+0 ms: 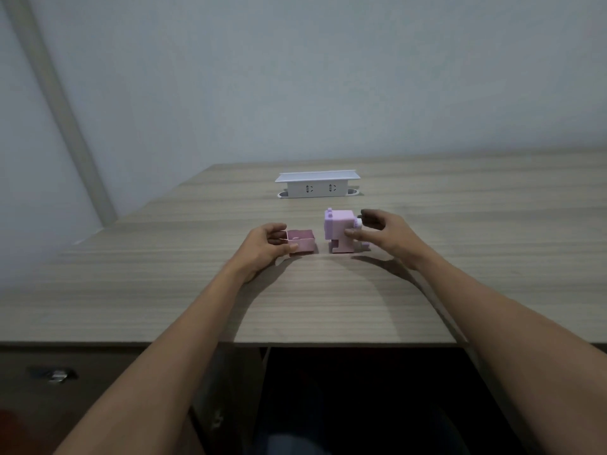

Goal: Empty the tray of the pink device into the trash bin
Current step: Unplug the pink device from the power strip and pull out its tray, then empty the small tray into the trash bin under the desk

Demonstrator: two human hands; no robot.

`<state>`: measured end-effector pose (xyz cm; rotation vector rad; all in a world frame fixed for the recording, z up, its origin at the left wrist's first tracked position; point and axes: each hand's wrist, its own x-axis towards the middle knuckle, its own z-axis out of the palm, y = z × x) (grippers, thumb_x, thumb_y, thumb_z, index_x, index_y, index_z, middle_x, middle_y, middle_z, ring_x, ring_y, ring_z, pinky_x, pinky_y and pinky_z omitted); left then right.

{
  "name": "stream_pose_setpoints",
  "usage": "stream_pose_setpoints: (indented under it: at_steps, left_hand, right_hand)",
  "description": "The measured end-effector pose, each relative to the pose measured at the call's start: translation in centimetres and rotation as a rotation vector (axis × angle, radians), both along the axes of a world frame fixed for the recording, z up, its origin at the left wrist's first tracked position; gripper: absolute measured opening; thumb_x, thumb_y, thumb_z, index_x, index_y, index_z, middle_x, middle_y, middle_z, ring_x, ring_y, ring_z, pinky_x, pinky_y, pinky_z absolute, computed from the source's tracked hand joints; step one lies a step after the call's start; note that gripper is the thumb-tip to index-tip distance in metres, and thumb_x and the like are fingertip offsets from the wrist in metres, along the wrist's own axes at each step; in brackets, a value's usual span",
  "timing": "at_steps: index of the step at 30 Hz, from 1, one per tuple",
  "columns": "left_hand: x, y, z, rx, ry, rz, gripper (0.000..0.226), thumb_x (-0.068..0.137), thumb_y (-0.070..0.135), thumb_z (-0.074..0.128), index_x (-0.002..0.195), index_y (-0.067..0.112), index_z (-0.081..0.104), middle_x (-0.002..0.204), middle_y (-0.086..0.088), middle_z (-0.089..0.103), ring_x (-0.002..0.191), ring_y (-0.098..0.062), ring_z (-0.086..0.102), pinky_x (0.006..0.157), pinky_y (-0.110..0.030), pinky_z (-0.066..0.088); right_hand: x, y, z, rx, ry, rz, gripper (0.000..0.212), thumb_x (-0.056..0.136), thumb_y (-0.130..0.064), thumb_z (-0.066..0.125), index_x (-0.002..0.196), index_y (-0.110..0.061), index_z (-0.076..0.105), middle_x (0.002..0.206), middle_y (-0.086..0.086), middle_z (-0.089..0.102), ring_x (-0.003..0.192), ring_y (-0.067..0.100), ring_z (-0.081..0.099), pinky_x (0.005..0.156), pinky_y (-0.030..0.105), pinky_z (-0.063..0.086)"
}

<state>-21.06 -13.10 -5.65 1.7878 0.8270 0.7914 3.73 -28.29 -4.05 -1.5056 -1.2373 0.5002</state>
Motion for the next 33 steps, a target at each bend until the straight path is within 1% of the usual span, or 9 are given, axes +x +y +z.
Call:
stream_pose_setpoints:
  at_steps: [2,4,9,12,16,21,25,30,33]
  left_hand:
    - [-0.5,0.1,0.8,0.008,-0.001,0.003,0.077,0.079,0.007,0.084,0.147,0.001,0.048,0.128,-0.012,0.065,0.111,-0.022,0.068,0.092,-0.025,0.058]
    - [-0.8,0.1,2.1,0.021,-0.018,-0.001,0.077,0.079,0.007,0.084,0.147,0.001,0.048,0.118,-0.004,0.066,0.103,-0.014,0.067,0.078,-0.015,0.058]
    - [-0.2,-0.5,6.4,0.049,-0.105,-0.008,0.069,0.081,0.001,0.081,0.143,-0.002,0.051,0.111,-0.003,0.069,0.094,-0.007,0.068,0.072,-0.009,0.056]
    - [0.5,-1.3,8.9,0.079,-0.143,-0.038,0.067,0.081,0.002,0.081,0.142,-0.002,0.053,0.121,-0.011,0.068,0.095,-0.009,0.068,0.076,-0.009,0.056]
    - [2.2,-3.1,11.6,0.123,-0.142,-0.123,0.066,0.082,0.005,0.081,0.142,-0.001,0.053,0.128,-0.011,0.065,0.096,-0.003,0.068,0.075,-0.007,0.055]
    - [5.5,-5.9,13.6,0.155,-0.145,-0.231,0.067,0.083,0.007,0.081,0.143,-0.001,0.053,0.134,-0.015,0.066,0.110,-0.017,0.069,0.085,-0.014,0.055]
    - [9.1,-8.4,14.7,0.164,-0.175,-0.307,0.064,0.084,0.010,0.081,0.142,0.001,0.055,0.133,-0.013,0.067,0.124,-0.021,0.066,0.094,-0.019,0.052]
    - [14.4,-12.2,15.1,0.166,-0.242,-0.415,0.064,0.085,0.015,0.081,0.142,0.002,0.055,0.130,-0.010,0.069,0.111,-0.010,0.070,0.088,-0.012,0.055]
    - [17.8,-14.9,14.6,0.151,-0.245,-0.490,0.064,0.086,0.020,0.080,0.141,0.002,0.056,0.132,-0.013,0.068,0.122,-0.018,0.066,0.105,-0.026,0.052]
  right_hand:
    - [0.2,0.0,0.9,0.027,0.005,0.002,0.085,0.073,-0.035,0.089,0.145,-0.008,0.053,0.142,0.005,0.061,0.127,0.013,0.060,0.106,0.027,0.049]
    - [0.0,0.1,2.1,0.051,0.001,0.021,0.081,0.072,-0.036,0.089,0.142,-0.012,0.056,0.137,0.002,0.064,0.119,0.004,0.062,0.093,0.013,0.051]
    - [-0.8,0.4,5.2,0.083,-0.032,0.041,0.075,0.070,-0.040,0.089,0.135,-0.013,0.065,0.131,-0.006,0.069,0.119,0.001,0.064,0.100,0.021,0.050]
    - [-1.3,0.3,6.7,0.103,-0.047,0.063,0.074,0.070,-0.041,0.089,0.134,-0.012,0.066,0.130,-0.006,0.070,0.119,0.001,0.065,0.102,0.023,0.049]
    - [-1.5,-0.7,8.2,0.147,-0.016,0.103,0.068,0.075,-0.034,0.087,0.135,-0.011,0.065,0.129,-0.003,0.072,0.119,0.006,0.067,0.105,0.026,0.050]
    - [0.2,-3.9,9.9,0.197,0.037,0.141,0.048,0.084,-0.016,0.080,0.129,-0.006,0.069,0.123,0.003,0.075,0.118,0.013,0.069,0.100,0.022,0.053]
    - [3.1,-7.3,11.2,0.206,0.023,0.079,0.046,0.083,-0.015,0.081,0.127,-0.006,0.071,0.122,0.004,0.076,0.118,0.014,0.069,0.099,0.021,0.051]
    - [7.2,-12.7,12.4,0.226,0.005,-0.030,0.048,0.079,-0.021,0.085,0.124,-0.009,0.072,0.120,0.003,0.077,0.117,0.012,0.070,0.092,0.017,0.051]
    - [9.9,-16.7,12.2,0.211,0.001,-0.099,0.047,0.080,-0.020,0.084,0.124,-0.009,0.072,0.121,0.002,0.076,0.117,0.012,0.069,0.092,0.016,0.051]
